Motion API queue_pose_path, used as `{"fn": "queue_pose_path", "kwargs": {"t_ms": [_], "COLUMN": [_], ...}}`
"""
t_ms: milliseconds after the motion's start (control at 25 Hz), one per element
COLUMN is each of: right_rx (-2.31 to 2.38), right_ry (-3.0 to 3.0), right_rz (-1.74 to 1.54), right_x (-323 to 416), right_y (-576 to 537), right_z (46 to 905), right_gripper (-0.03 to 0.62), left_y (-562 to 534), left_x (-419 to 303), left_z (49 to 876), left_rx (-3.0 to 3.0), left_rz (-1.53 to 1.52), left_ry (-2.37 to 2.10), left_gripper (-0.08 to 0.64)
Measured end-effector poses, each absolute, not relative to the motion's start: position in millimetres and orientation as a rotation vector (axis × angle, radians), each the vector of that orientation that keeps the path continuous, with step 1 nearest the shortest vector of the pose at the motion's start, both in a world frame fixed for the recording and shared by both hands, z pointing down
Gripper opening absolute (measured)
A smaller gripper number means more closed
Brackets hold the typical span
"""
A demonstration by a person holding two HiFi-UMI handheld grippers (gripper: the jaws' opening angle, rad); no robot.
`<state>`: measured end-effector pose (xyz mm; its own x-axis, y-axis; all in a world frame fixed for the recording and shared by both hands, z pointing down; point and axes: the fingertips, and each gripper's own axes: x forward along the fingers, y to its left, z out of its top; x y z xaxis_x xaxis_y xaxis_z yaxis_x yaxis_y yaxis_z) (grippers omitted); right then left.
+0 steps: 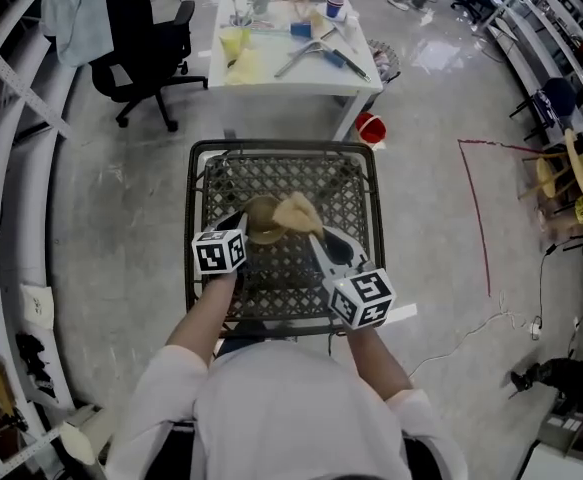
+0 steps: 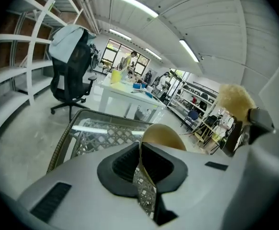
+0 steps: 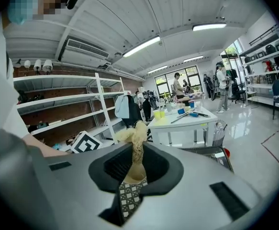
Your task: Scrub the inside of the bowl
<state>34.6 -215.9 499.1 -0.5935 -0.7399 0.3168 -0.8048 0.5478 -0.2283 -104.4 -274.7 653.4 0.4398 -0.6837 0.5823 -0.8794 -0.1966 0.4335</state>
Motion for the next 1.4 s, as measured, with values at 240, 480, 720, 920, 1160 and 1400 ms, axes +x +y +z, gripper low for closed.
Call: {"fn": "queue_pose_path", "kwargs": {"t_ms": [240,480,720,920,1160,1400], "right_rx": [1.324,1.327,1.325,1.317,1.310,1.307], "right_ry": [-2.564,-2.526,-2.502,-2.483,-2.475,-2.475], "right_rz": [0.559,0.609,0.632,0.656,0.678,0.682], "right_x": [37,41,45,45,44,43], "right_y": [-223,-229,-234,-236,-240,-243], "right_z": [514,530,539,547,553,557], "right_gripper": [0.069,0.069,0.069,0.069,0.069,0.069], "left_y": [-282,-284,-284,-283,-282,-278], "left_x": [-106,-103,-97,-93,-94,-94], "left_z": [694,729,749,764,775,783], "left_rx": [1.858,1.770,1.710,1.675,1.617,1.598], "left_rz": [0.384,0.398,0.410,0.416,0.396,0.402], "left_ry": [-1.289,-1.259,-1.241,-1.223,-1.215,-1.210], "left_gripper": [0.048,0.048,0.048,0.048,0.048,0.049]}}
